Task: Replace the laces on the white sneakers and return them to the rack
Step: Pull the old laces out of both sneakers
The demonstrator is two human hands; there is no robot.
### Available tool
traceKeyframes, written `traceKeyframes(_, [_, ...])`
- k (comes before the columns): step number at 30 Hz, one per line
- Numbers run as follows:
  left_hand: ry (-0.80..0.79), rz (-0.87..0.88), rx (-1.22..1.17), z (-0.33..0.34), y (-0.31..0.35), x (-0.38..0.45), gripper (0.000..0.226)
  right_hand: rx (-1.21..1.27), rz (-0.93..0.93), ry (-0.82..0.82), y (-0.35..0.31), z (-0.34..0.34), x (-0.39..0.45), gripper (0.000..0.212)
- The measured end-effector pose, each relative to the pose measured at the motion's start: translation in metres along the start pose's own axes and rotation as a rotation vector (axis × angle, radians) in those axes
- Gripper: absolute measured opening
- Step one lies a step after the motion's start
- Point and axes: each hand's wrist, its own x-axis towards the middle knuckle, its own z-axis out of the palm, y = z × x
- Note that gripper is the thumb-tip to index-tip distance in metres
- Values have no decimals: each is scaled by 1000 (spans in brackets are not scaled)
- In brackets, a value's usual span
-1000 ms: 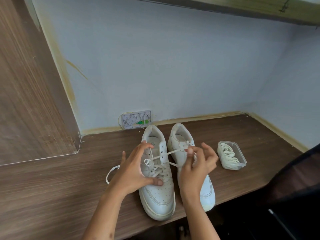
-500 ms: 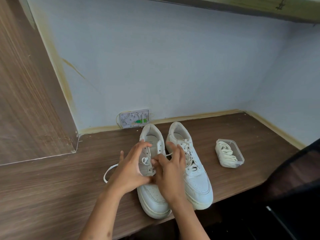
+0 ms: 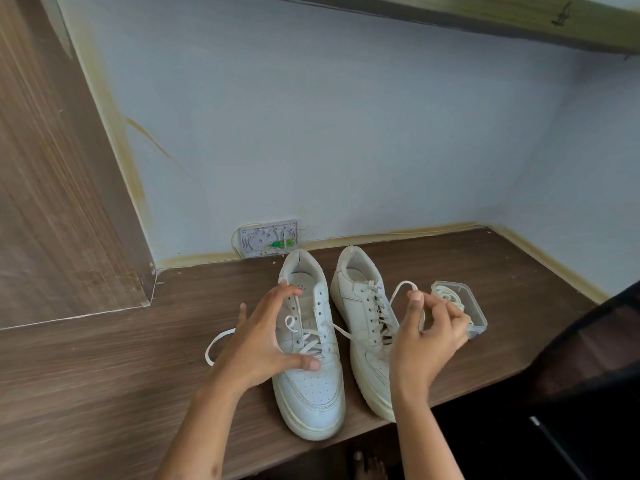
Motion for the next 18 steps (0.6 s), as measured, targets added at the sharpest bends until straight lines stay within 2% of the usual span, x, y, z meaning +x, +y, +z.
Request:
traceKeyframes(2, [-14, -3, -14, -1, 1, 0, 104, -9, -12, -42, -2, -1, -1, 11])
traceKeyframes(5, [-72, -13, -76, -4, 1, -1, 106, -73, -144, -110, -1, 0, -8, 41])
traceKeyframes(6, [-83, -16, -95, -4, 1, -1, 107, -95, -221, -152, -1, 1, -10, 45])
traceKeyframes(10, [-50, -35, -119, -2, -1, -1, 111, -190, -495, -508, -3, 10, -28, 21])
traceKeyframes(13, [-45, -34, -133, -1, 0, -1, 109, -370, -595, -728, 8, 18, -43, 8])
traceKeyframes(15, [-48, -23, -112, -2, 1, -2, 106, -404, -586, -751, 16, 24, -48, 5])
traceKeyframes(18, [-29, -32, -79, -3, 0, -1, 106, -325, -552, -688, 18, 27, -48, 12])
